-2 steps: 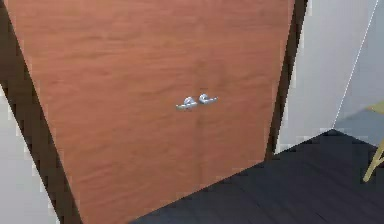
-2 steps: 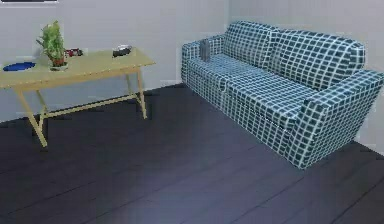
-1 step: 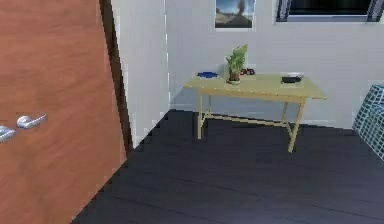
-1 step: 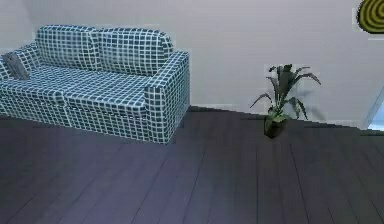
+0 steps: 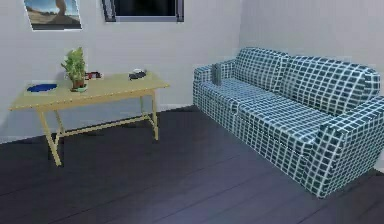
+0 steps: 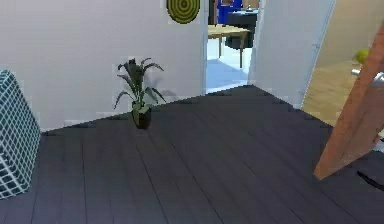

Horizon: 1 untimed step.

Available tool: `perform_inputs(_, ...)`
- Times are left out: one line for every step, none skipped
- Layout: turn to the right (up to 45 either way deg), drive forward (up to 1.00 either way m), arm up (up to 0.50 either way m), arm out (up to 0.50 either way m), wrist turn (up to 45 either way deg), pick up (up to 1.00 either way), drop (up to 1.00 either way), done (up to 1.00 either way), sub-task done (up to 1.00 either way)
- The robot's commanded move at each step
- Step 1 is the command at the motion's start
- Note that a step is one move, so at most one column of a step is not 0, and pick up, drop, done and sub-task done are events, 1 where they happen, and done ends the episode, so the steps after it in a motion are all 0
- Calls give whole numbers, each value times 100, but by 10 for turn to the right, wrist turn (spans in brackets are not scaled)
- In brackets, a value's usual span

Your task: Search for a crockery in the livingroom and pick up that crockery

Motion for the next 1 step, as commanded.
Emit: perform_inputs(0,100,0,0,0,0,0,0,0)
